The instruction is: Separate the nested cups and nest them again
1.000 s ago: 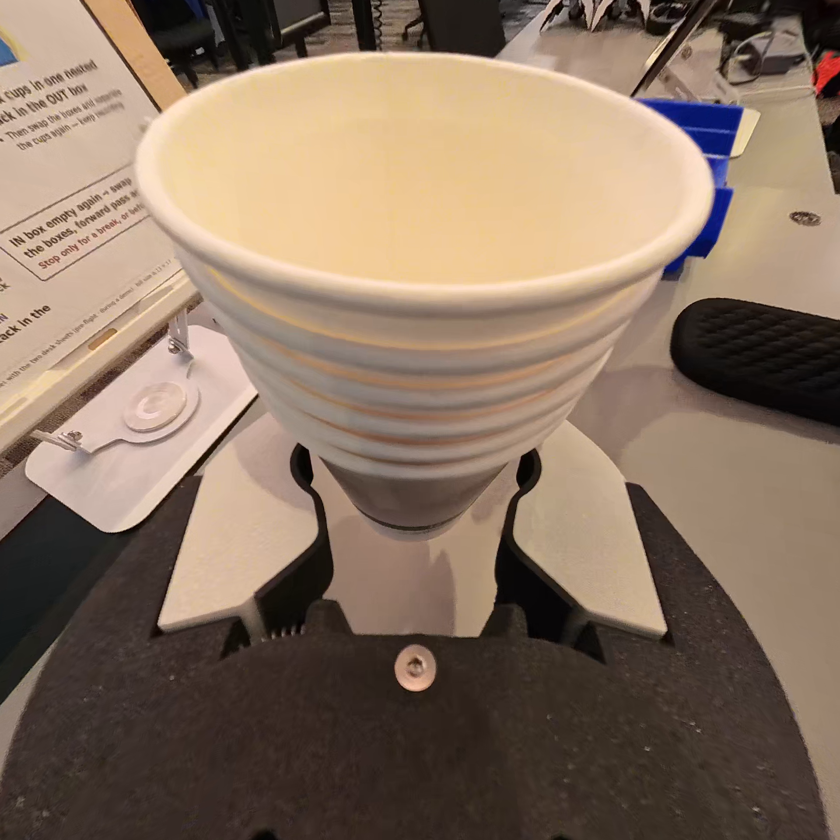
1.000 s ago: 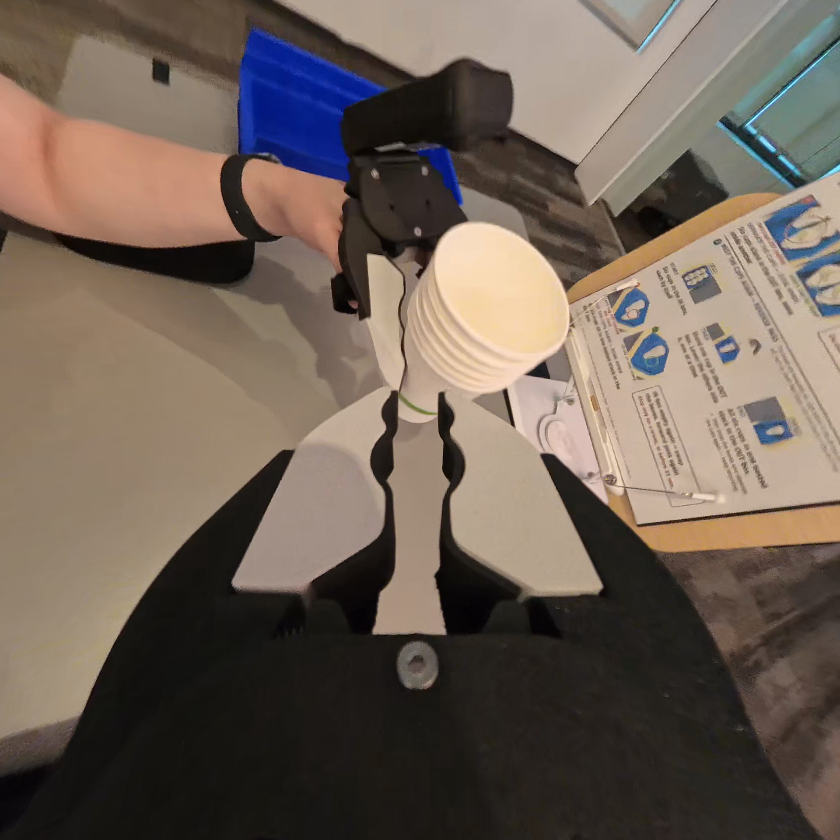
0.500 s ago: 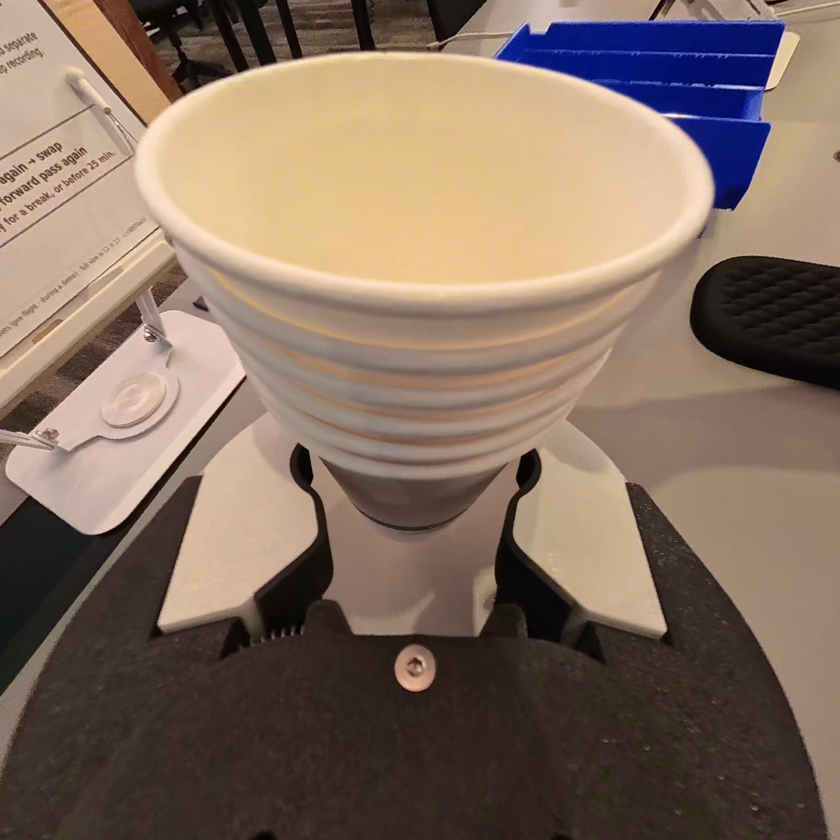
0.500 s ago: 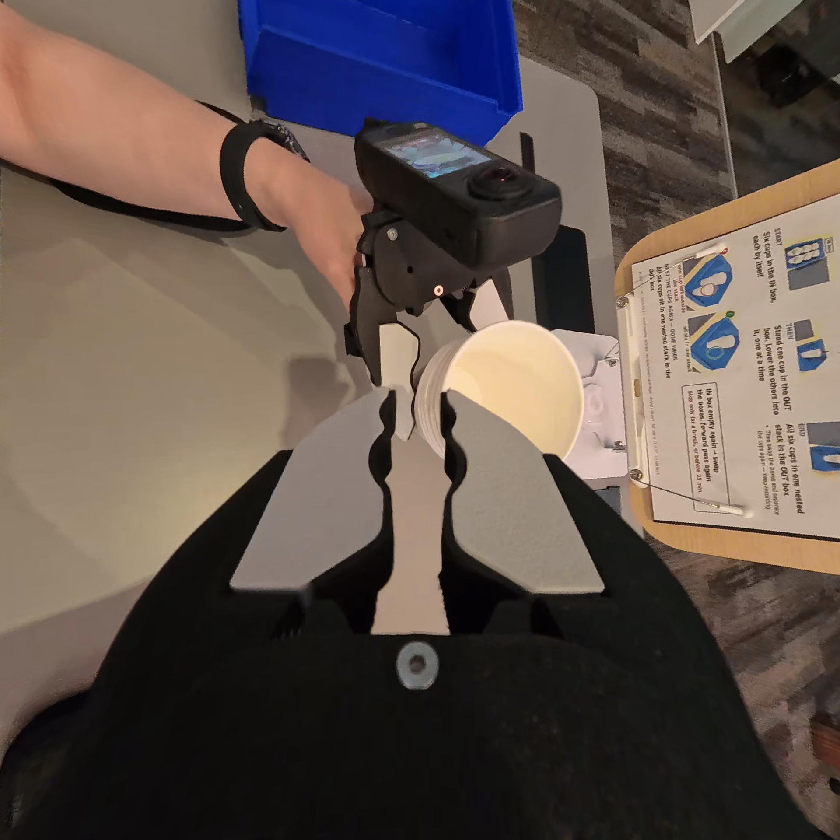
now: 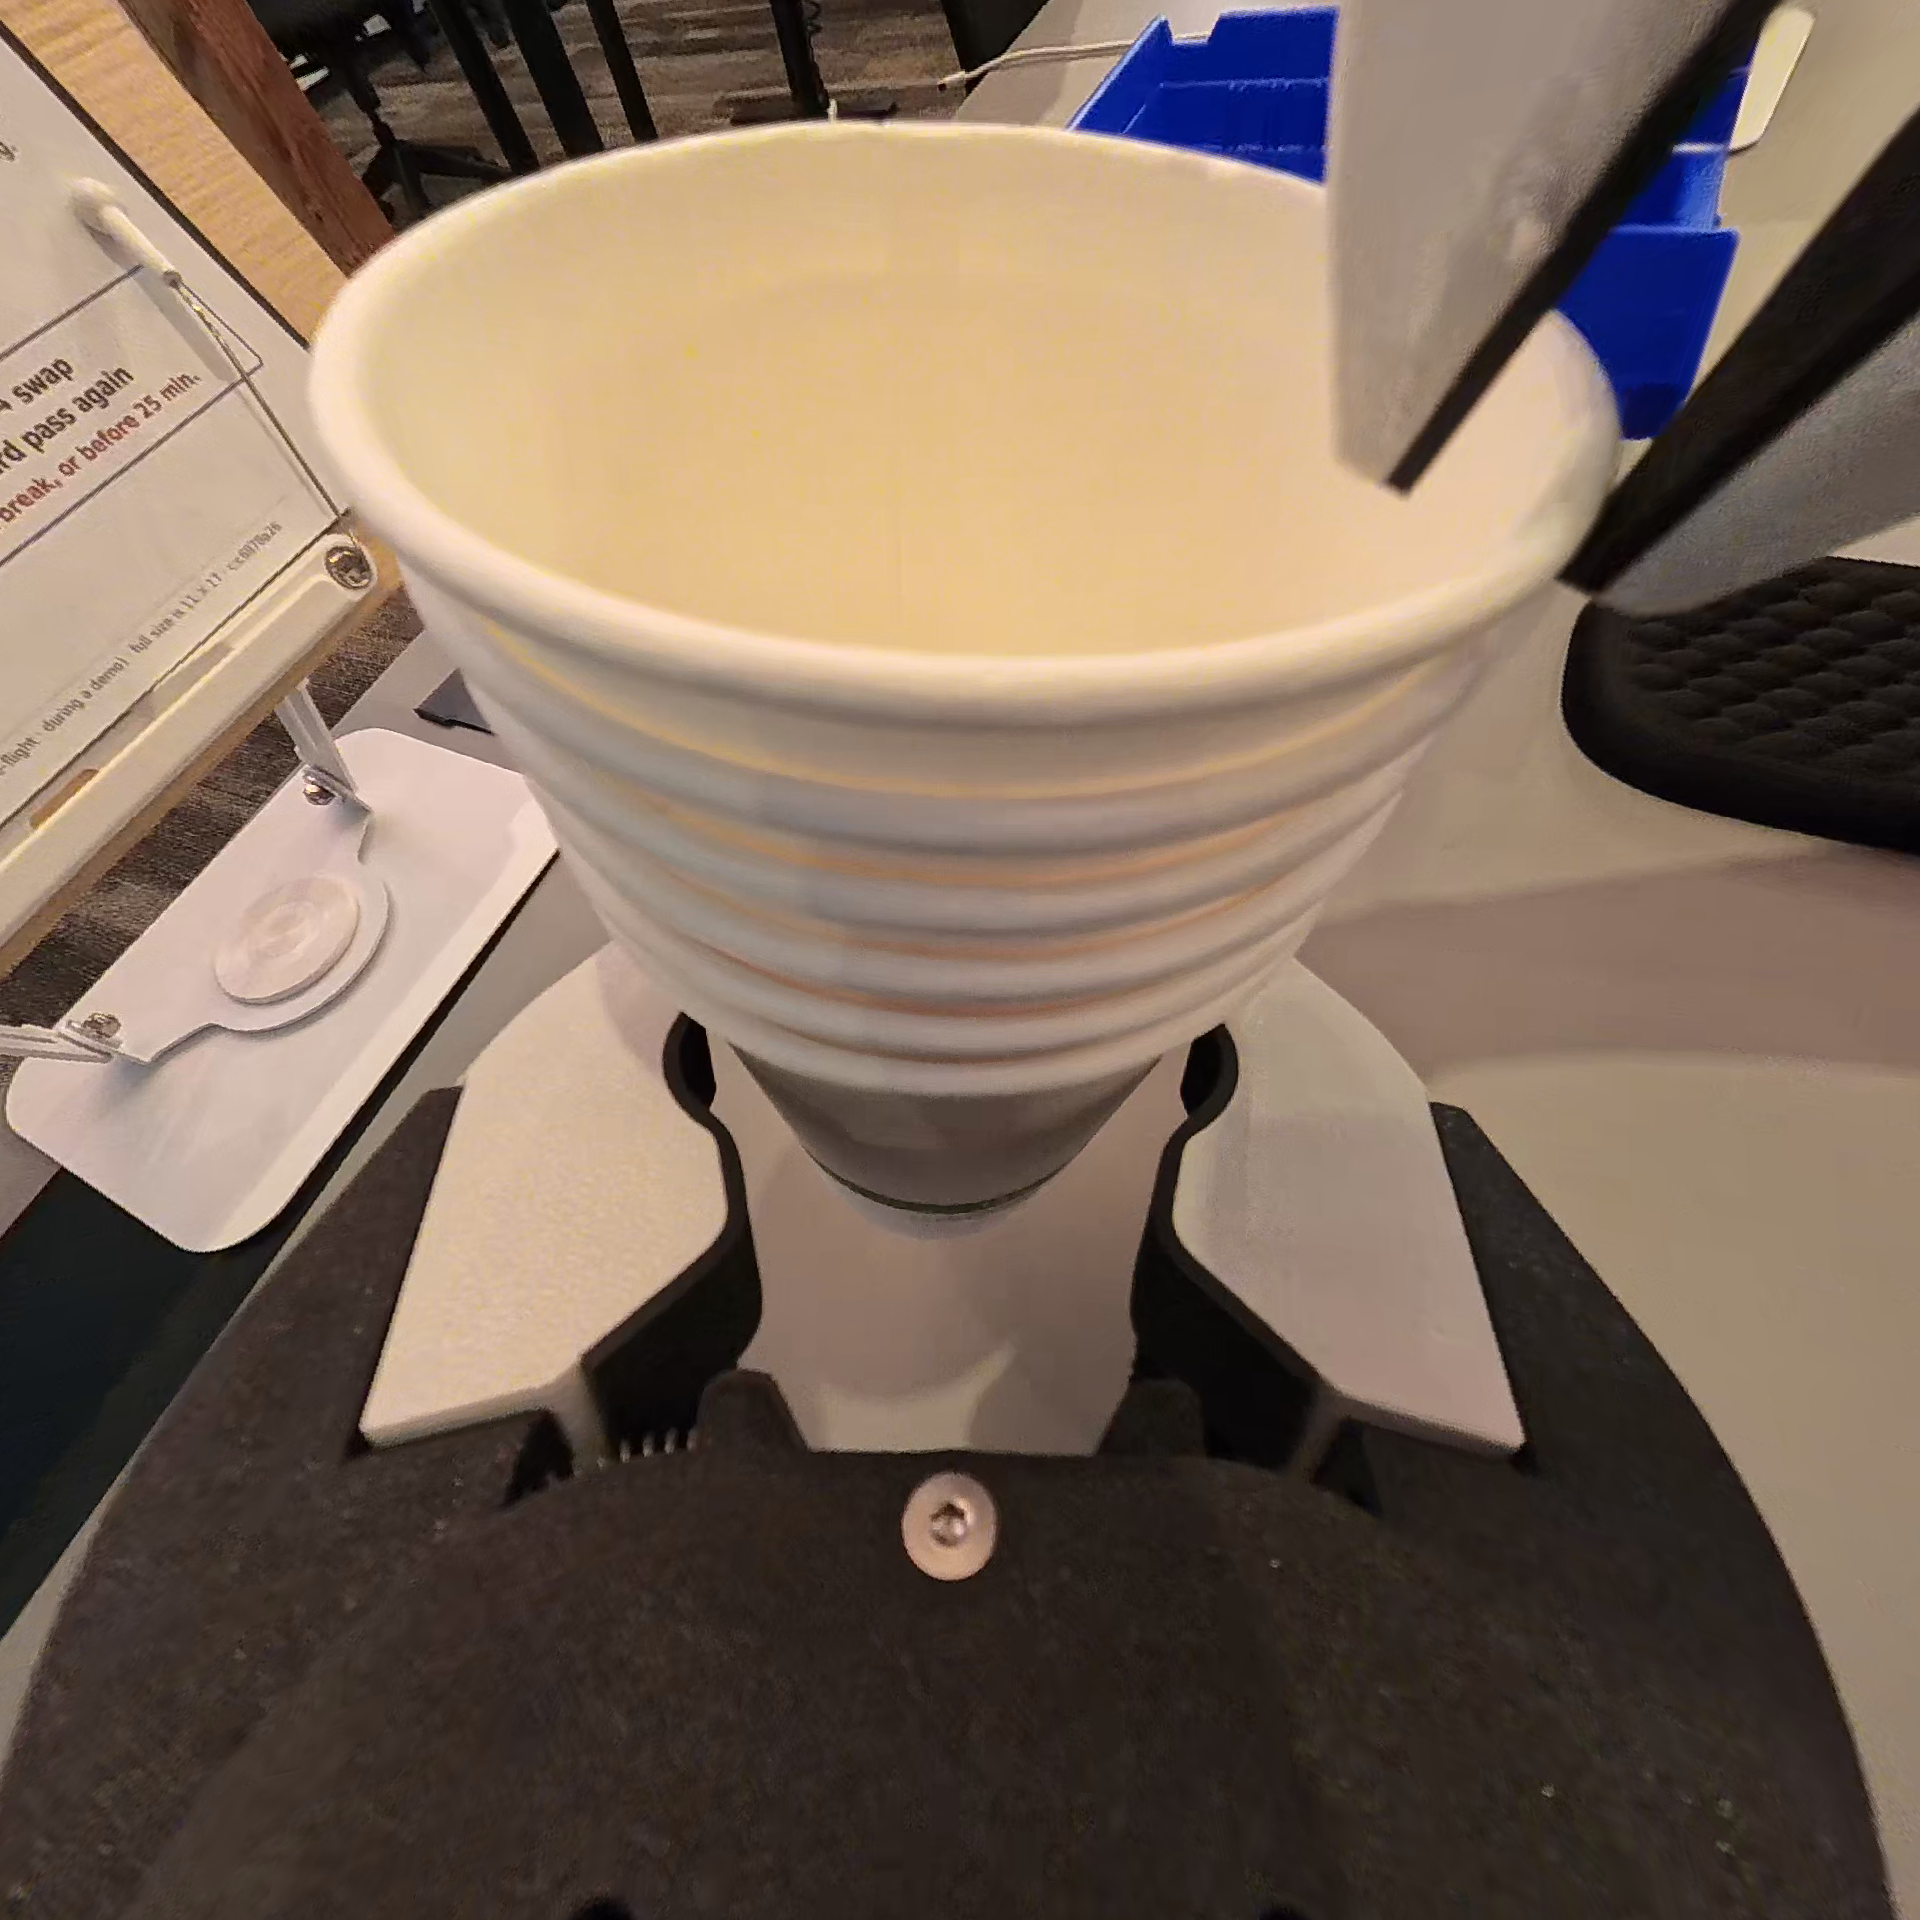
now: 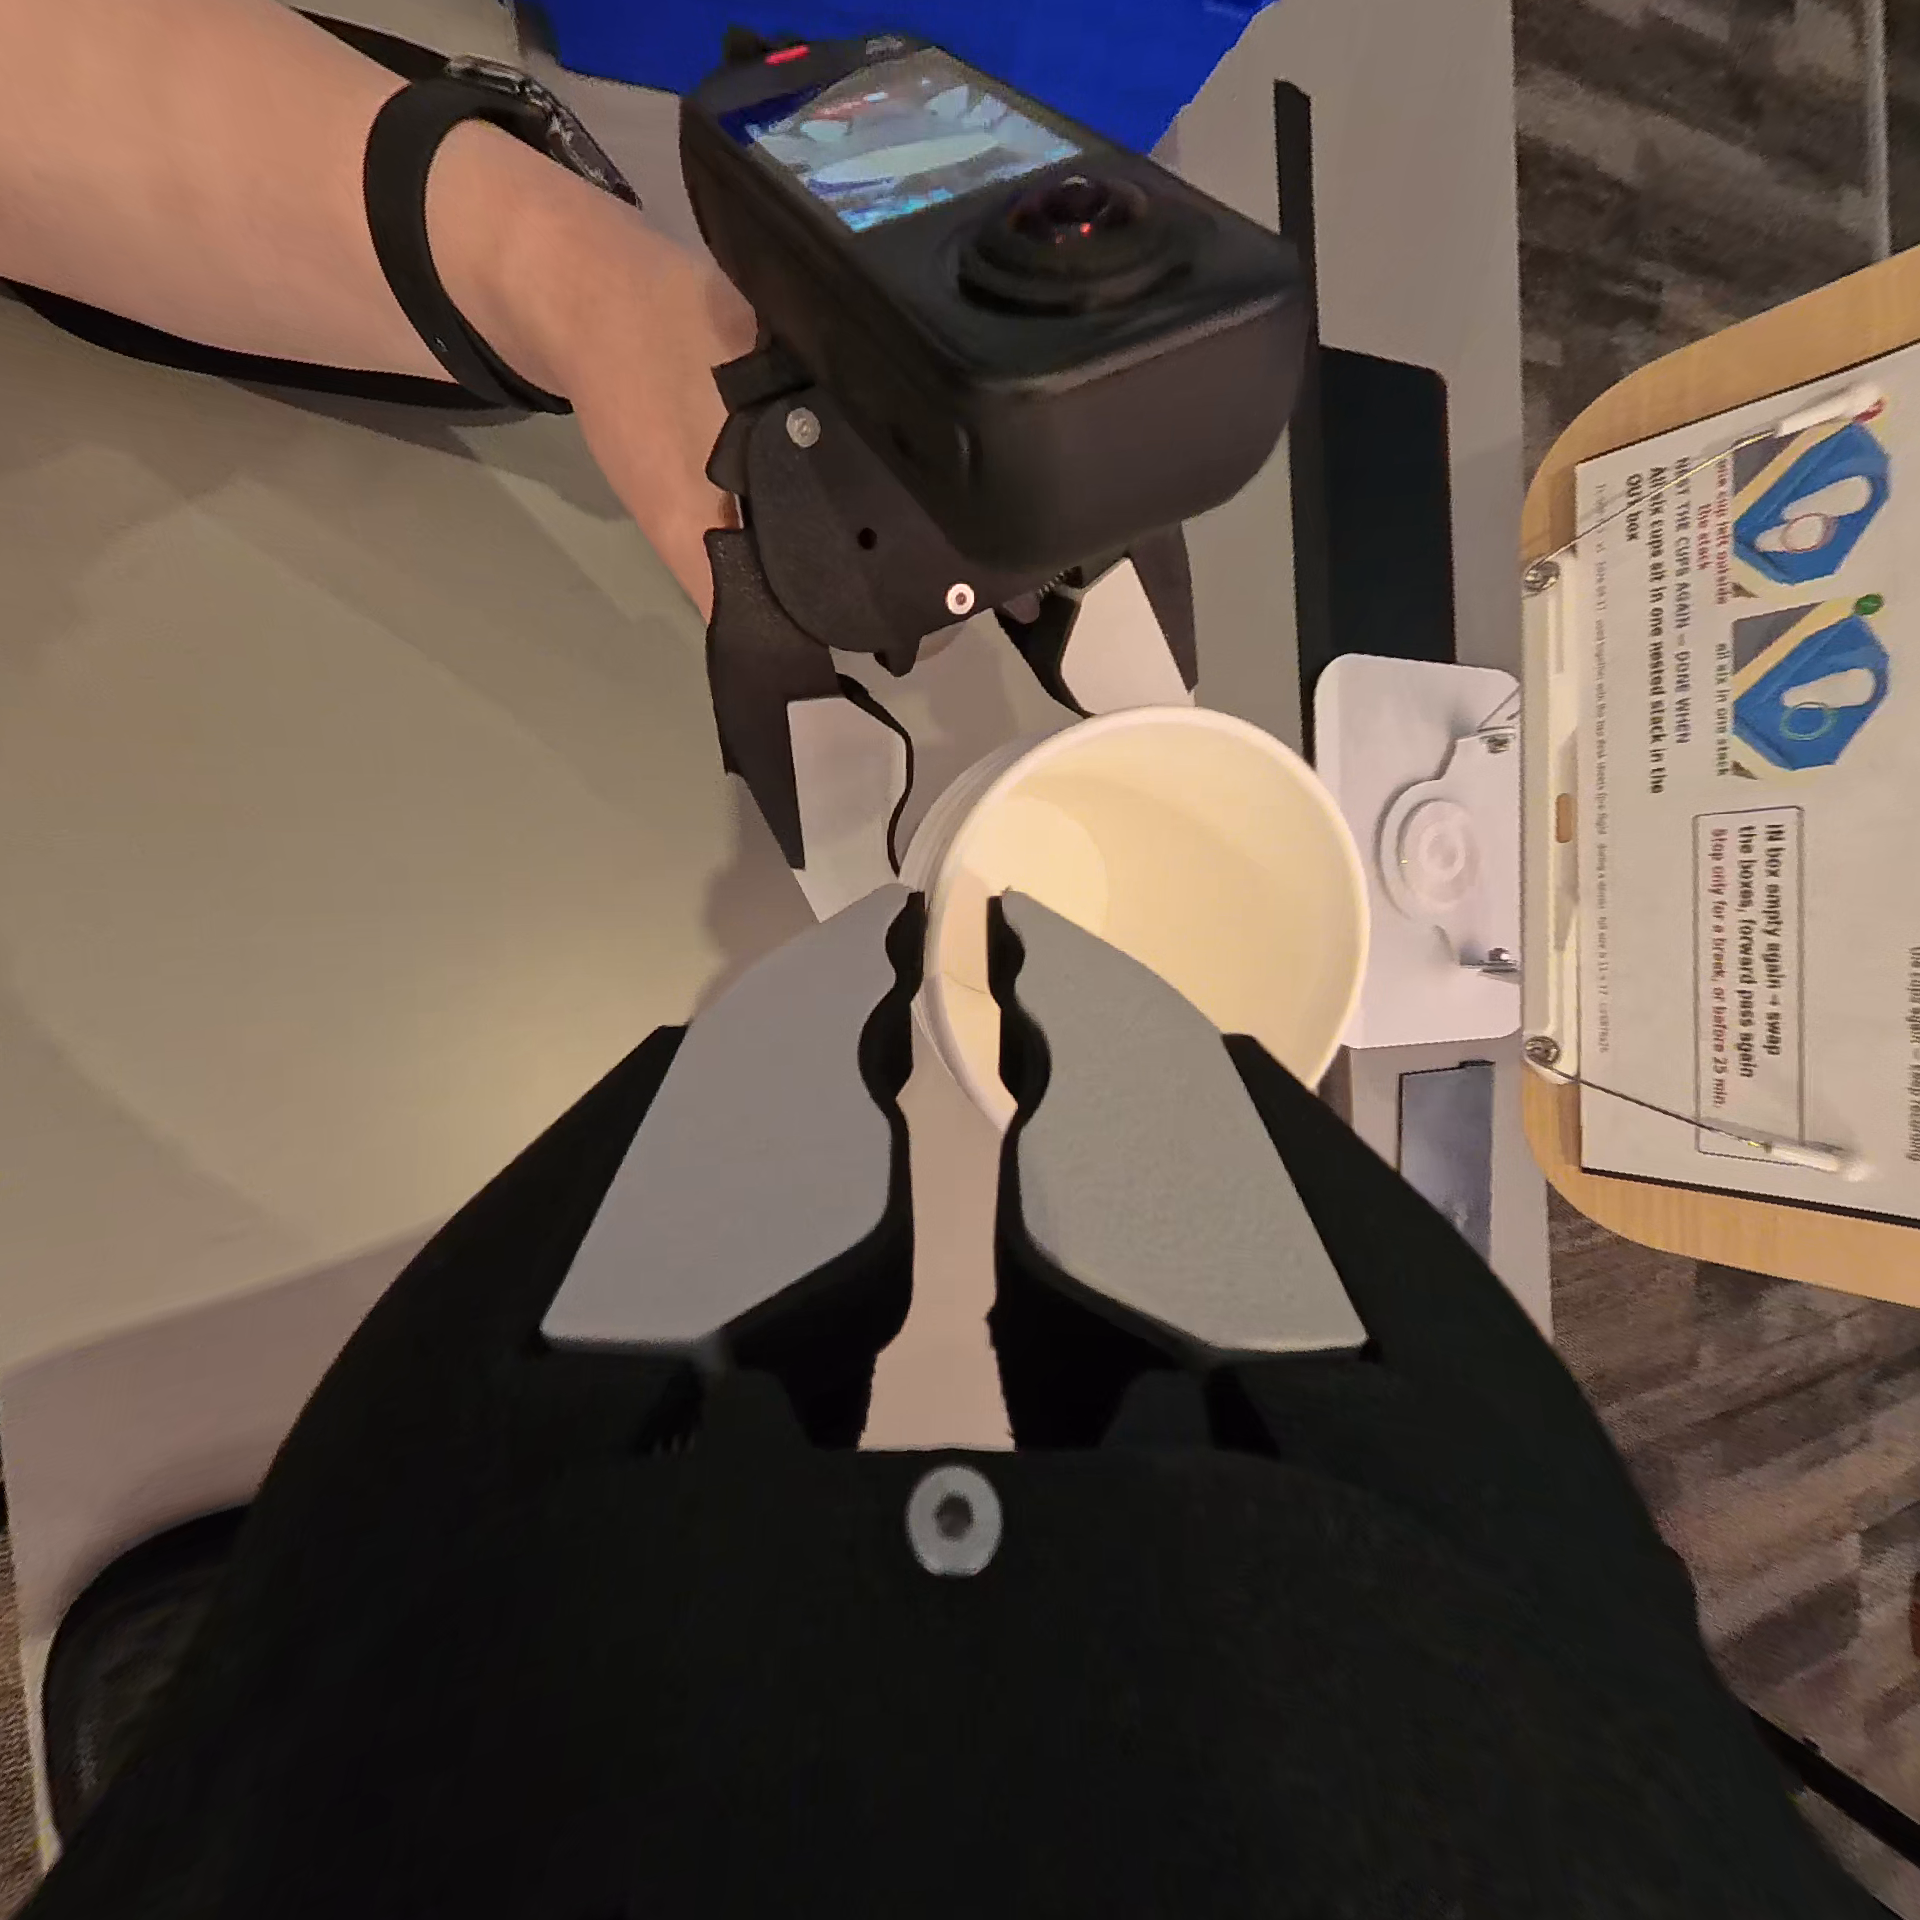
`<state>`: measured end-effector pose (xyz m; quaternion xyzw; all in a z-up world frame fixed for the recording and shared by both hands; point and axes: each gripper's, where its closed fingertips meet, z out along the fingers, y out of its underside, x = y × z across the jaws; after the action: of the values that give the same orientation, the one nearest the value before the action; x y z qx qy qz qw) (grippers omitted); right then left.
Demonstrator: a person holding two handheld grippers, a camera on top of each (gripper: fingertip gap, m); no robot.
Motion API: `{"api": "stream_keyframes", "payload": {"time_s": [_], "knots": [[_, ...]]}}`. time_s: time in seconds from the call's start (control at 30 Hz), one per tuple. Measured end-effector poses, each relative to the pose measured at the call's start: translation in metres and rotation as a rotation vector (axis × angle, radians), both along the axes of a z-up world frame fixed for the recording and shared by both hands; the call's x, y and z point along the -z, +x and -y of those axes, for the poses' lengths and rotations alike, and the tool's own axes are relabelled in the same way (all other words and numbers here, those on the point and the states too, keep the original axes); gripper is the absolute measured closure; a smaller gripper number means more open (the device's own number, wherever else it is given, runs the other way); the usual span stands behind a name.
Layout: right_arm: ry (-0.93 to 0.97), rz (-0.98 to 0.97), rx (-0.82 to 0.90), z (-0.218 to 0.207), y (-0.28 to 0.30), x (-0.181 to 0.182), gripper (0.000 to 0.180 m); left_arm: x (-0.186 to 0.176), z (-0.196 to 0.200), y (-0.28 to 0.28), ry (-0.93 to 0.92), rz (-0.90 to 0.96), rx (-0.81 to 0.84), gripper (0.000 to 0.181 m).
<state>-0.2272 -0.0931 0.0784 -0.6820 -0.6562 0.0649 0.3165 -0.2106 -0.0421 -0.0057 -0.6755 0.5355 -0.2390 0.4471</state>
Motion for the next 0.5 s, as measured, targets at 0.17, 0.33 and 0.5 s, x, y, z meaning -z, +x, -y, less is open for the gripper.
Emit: {"api": "stream_keyframes", "payload": {"time_s": [0.17,0.33,0.5], "knots": [[-0.039,-0.003,-0.008,0.0008,-0.0013,0.0024,0.175,0.0008,0.0000,-0.0002,-0.018,0.008,0.003,0.091],[-0.041,0.004,-0.012,-0.0003,-0.0018,0.0034,0.176,-0.0001,-0.0001,-0.0006,-0.020,0.011,0.002,0.091],[-0.017,-0.018,-0.013,-0.0020,-0.0026,-0.0016,0.177,-0.0020,-0.0017,-0.0019,-0.027,0.027,-0.002,0.092]]}}
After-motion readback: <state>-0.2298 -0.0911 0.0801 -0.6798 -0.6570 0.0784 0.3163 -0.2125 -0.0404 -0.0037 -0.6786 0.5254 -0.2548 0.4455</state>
